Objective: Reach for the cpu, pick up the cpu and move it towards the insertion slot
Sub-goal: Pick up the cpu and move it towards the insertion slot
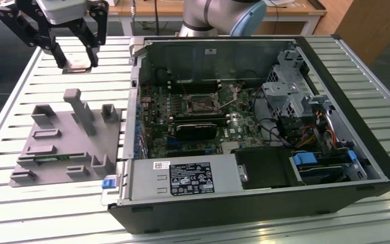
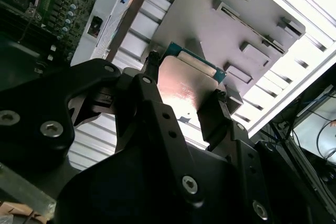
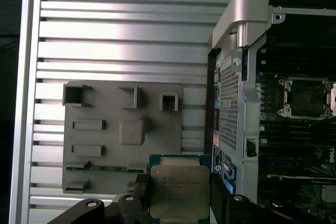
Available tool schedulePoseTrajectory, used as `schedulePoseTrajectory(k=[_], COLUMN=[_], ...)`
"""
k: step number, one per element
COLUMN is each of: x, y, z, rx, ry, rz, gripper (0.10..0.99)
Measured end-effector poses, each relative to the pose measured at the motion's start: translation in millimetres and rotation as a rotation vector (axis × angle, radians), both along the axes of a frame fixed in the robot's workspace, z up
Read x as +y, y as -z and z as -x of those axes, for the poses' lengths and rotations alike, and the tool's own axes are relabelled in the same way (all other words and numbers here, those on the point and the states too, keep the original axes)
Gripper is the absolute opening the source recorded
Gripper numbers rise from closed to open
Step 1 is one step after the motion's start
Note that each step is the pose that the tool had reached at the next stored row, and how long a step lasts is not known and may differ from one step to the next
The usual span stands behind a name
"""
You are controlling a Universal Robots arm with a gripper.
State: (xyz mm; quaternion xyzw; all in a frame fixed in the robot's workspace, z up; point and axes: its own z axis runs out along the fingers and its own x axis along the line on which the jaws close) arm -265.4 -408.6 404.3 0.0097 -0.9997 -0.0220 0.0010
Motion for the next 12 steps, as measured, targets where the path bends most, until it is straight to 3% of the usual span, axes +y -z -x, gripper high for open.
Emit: schedulePoseTrajectory(k=[12], x=[0.0], y=[0.0], z=[-16.6], rx=[0.0000], ry=[0.000], rz=[0.000], gripper=[0.545])
